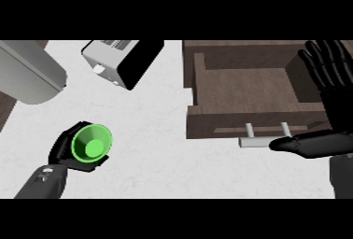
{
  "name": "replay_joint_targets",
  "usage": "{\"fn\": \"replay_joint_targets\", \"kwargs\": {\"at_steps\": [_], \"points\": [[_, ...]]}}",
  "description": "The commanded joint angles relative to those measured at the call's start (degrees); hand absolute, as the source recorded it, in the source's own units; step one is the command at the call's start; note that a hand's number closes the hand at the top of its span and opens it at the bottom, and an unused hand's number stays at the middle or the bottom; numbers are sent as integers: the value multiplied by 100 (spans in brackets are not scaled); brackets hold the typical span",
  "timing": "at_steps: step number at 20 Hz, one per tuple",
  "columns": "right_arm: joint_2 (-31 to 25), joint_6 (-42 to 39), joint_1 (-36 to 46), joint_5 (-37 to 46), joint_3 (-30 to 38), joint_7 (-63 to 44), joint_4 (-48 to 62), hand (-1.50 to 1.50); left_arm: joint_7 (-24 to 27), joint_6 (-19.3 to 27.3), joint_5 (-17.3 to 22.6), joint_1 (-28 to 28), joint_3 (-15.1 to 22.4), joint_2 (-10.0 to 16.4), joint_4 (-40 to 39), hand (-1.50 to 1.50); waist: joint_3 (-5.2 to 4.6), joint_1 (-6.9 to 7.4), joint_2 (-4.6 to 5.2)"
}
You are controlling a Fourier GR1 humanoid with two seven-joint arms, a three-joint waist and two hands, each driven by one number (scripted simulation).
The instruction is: Pick up the cup, place it into the drawer and close the drawer
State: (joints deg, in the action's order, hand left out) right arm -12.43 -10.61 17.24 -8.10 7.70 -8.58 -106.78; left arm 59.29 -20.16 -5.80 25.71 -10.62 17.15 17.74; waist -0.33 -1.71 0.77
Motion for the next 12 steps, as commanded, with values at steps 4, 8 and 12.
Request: {"fn": "replay_joint_targets", "kwargs": {"at_steps": [4, 8, 12], "points": [[-24, -77, -111, -51, 100, 190, 72, -150, 988, -996, 366, 251, -191, -193, 229, 150, 5, 17, -15], [78, 45, -144, 12, 21, 88, -71, -150, 822, 292, 884, 286, -763, -676, 287, 150, 17, 80, -46], [-15, -145, -206, -6, 98, 352, 234, -150, 888, 966, 987, 605, -918, -1125, 389, 150, 23, 67, -32]]}}
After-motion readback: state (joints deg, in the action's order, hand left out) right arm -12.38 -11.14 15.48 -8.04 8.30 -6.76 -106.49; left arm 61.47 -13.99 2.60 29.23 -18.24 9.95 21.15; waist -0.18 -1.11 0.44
